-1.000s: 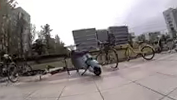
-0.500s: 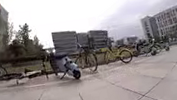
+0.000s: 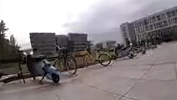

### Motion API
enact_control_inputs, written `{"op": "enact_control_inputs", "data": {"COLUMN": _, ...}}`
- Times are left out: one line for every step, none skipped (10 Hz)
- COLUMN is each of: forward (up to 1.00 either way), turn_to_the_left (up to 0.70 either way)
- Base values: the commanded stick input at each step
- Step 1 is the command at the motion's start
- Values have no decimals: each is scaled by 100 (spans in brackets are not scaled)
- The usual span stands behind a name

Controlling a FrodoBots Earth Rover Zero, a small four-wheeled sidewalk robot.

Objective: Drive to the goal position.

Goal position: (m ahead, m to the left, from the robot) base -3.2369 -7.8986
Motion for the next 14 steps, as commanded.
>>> {"op": "enact_control_inputs", "data": {"forward": 0, "turn_to_the_left": -45}}
{"op": "enact_control_inputs", "data": {"forward": 0, "turn_to_the_left": -45}}
{"op": "enact_control_inputs", "data": {"forward": 0, "turn_to_the_left": -45}}
{"op": "enact_control_inputs", "data": {"forward": 0, "turn_to_the_left": -45}}
{"op": "enact_control_inputs", "data": {"forward": 0, "turn_to_the_left": -45}}
{"op": "enact_control_inputs", "data": {"forward": 0, "turn_to_the_left": -45}}
{"op": "enact_control_inputs", "data": {"forward": 0, "turn_to_the_left": -45}}
{"op": "enact_control_inputs", "data": {"forward": 0, "turn_to_the_left": -45}}
{"op": "enact_control_inputs", "data": {"forward": 0, "turn_to_the_left": -45}}
{"op": "enact_control_inputs", "data": {"forward": 0, "turn_to_the_left": -45}}
{"op": "enact_control_inputs", "data": {"forward": 0, "turn_to_the_left": -45}}
{"op": "enact_control_inputs", "data": {"forward": 0, "turn_to_the_left": -45}}
{"op": "enact_control_inputs", "data": {"forward": 0, "turn_to_the_left": -45}}
{"op": "enact_control_inputs", "data": {"forward": 0, "turn_to_the_left": -45}}
